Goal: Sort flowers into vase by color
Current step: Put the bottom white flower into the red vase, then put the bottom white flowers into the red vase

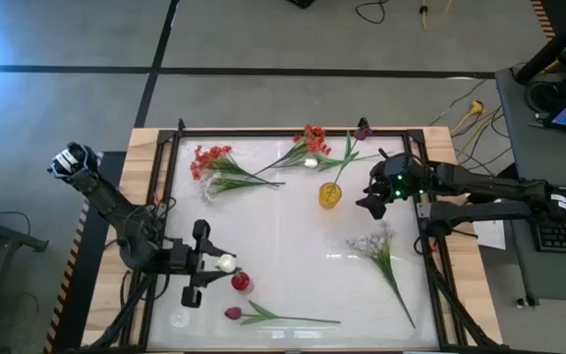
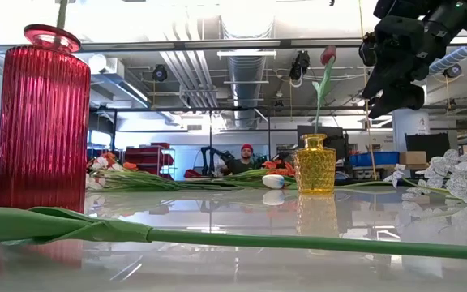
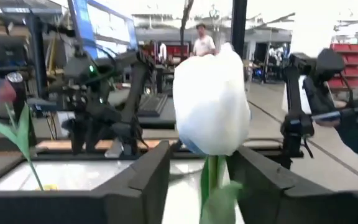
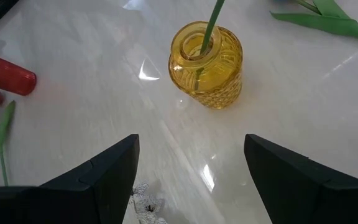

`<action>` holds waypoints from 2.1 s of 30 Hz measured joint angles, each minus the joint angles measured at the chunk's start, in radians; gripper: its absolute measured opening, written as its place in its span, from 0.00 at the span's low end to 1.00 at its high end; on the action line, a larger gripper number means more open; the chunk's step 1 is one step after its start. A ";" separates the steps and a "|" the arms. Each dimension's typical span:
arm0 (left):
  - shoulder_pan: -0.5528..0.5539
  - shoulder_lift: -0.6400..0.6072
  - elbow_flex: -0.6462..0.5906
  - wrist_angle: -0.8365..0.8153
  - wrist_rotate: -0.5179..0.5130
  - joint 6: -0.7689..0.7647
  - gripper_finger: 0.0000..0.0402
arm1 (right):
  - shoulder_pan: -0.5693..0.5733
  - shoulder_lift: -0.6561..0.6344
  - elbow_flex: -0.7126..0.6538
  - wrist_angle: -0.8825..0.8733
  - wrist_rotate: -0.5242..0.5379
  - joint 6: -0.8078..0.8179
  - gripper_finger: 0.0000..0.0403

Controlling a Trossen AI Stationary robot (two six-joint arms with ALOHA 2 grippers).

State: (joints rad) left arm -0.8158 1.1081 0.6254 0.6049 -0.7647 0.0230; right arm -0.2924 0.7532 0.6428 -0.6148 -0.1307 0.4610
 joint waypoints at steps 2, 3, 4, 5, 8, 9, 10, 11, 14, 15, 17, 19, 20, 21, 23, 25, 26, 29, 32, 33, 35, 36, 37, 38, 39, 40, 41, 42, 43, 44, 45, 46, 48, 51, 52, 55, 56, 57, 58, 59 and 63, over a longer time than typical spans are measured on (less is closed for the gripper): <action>0.000 -0.009 0.000 -0.039 -0.001 -0.033 0.42 | 0.000 0.000 0.000 0.000 0.000 0.000 0.70; 0.000 -0.014 0.000 -0.058 -0.001 -0.052 0.44 | 0.000 0.000 0.000 0.000 0.000 0.000 0.70; 0.000 -0.022 0.000 -0.084 -0.001 -0.076 0.45 | 0.000 0.000 0.000 0.000 0.000 0.000 0.70; 0.000 -0.032 0.000 -0.116 -0.001 -0.103 0.46 | 0.000 0.000 0.000 0.000 0.000 0.000 0.70; -0.001 -0.069 0.014 -0.257 0.013 -0.217 0.49 | 0.000 0.000 0.000 0.000 0.000 0.000 0.70; -0.001 -0.084 0.021 -0.316 0.033 -0.260 0.49 | 0.000 0.000 0.000 0.000 0.000 0.000 0.70; -0.001 -0.098 0.030 -0.372 0.048 -0.299 0.50 | 0.000 0.000 0.000 0.000 0.000 0.000 0.70; -0.001 -0.110 0.040 -0.422 0.055 -0.337 0.50 | 0.000 0.000 0.000 0.000 0.000 0.000 0.70; -0.001 -0.132 0.072 -0.534 0.074 -0.420 0.50 | 0.000 0.000 0.000 0.000 0.000 0.000 0.70; -0.001 -0.137 0.086 -0.573 0.085 -0.440 0.50 | 0.000 0.000 0.000 0.000 0.000 0.000 0.70; -0.001 -0.144 0.118 -0.671 0.127 -0.473 0.50 | 0.000 0.000 0.000 0.000 0.000 0.003 0.70; -0.002 -0.145 0.157 -0.777 0.154 -0.509 0.50 | 0.000 0.000 0.000 -0.004 -0.004 0.025 0.70; -0.002 -0.145 0.179 -0.838 0.155 -0.540 0.50 | 0.000 0.000 0.000 -0.009 -0.008 0.044 0.70; -0.002 -0.143 0.201 -0.904 0.153 -0.579 0.50 | 0.000 0.000 0.000 -0.015 -0.010 0.059 0.70; -0.001 -0.133 0.246 -1.033 0.147 -0.668 0.50 | 0.000 0.000 0.000 -0.031 -0.016 0.089 0.70; 0.000 -0.116 0.283 -1.172 0.137 -0.763 0.50 | 0.000 0.000 0.000 -0.048 -0.033 0.120 0.70; 0.000 -0.106 0.300 -1.232 0.127 -0.808 0.50 | 0.000 0.000 0.000 -0.055 -0.039 0.129 0.70; 0.000 -0.078 0.334 -1.392 0.094 -0.940 0.50 | 0.000 0.000 0.000 -0.081 -0.061 0.154 0.70; 0.003 -0.050 0.335 -1.498 0.065 -1.060 0.50 | 0.000 0.000 0.000 -0.094 -0.079 0.176 0.70; 0.006 -0.044 0.328 -1.518 0.063 -1.099 0.50 | 0.000 0.000 0.000 -0.092 -0.090 0.176 0.70; 0.015 -0.034 0.306 -1.546 0.061 -1.173 0.50 | 0.004 0.000 0.000 -0.091 -0.115 0.180 0.70; 0.023 -0.030 0.289 -1.551 0.067 -1.204 0.50 | 0.009 0.001 0.000 -0.091 -0.121 0.187 0.70; 0.031 -0.027 0.274 -1.553 0.075 -1.229 0.50 | 0.016 0.002 0.000 -0.091 -0.123 0.195 0.70; 0.041 -0.026 0.259 -1.551 0.075 -1.251 0.50 | 0.024 0.002 0.000 -0.091 -0.123 0.202 0.70; 0.052 -0.026 0.244 -1.547 0.075 -1.269 0.50 | 0.033 0.002 0.000 -0.091 -0.124 0.210 0.70; 0.066 -0.026 0.228 -1.542 0.076 -1.283 0.50 | 0.043 0.002 0.000 -0.091 -0.124 0.225 0.70; 0.081 -0.026 0.212 -1.541 0.081 -1.292 0.50 | 0.054 0.002 0.000 -0.091 -0.124 0.237 0.70; 0.098 -0.026 0.200 -1.540 0.095 -1.296 0.50 | 0.064 0.002 0.000 -0.091 -0.124 0.251 0.70; 0.112 -0.027 0.191 -1.539 0.104 -1.296 0.50 | 0.076 0.002 0.000 -0.091 -0.124 0.263 0.70; 0.124 -0.031 0.184 -1.537 0.106 -1.296 0.50 | 0.090 0.002 0.000 -0.091 -0.124 0.280 0.70; 0.139 -0.035 0.178 -1.536 0.110 -1.294 0.50 | 0.103 0.002 0.000 -0.091 -0.123 0.296 0.70; 0.154 -0.039 0.173 -1.536 0.111 -1.287 0.50 | 0.115 0.003 0.000 -0.091 -0.120 0.313 0.70; 0.192 -0.047 0.163 -1.532 0.113 -1.260 0.50 | 0.143 0.014 0.000 -0.091 -0.110 0.353 0.70; 0.251 -0.058 0.151 -1.516 0.115 -1.165 0.50 | 0.180 0.039 0.000 -0.092 -0.107 0.418 0.70; 0.272 -0.060 0.148 -1.502 0.122 -1.116 0.50 | 0.194 0.051 0.000 -0.092 -0.108 0.441 0.70; 0.332 -0.068 0.146 -1.458 0.150 -0.947 0.50 | 0.236 0.083 0.000 -0.094 -0.120 0.507 0.70; 0.352 -0.071 0.146 -1.441 0.161 -0.892 0.50 | 0.249 0.091 0.000 -0.094 -0.131 0.533 0.70; 0.371 -0.075 0.146 -1.420 0.178 -0.834 0.50 | 0.265 0.098 0.000 -0.094 -0.143 0.562 0.70; 0.390 -0.079 0.146 -1.402 0.194 -0.786 0.50 | 0.279 0.103 0.000 -0.094 -0.158 0.593 0.70; 0.407 -0.084 0.146 -1.386 0.209 -0.757 0.50 | 0.295 0.106 0.000 -0.095 -0.177 0.622 0.70; 0.435 -0.096 0.146 -1.340 0.246 -0.753 0.50 | 0.338 0.107 0.021 -0.157 -0.221 0.649 0.70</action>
State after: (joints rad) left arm -0.3806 1.0122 0.7715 -0.7352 -0.5188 -0.7299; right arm 0.0453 0.8604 0.6635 -0.7721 -0.3518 1.1101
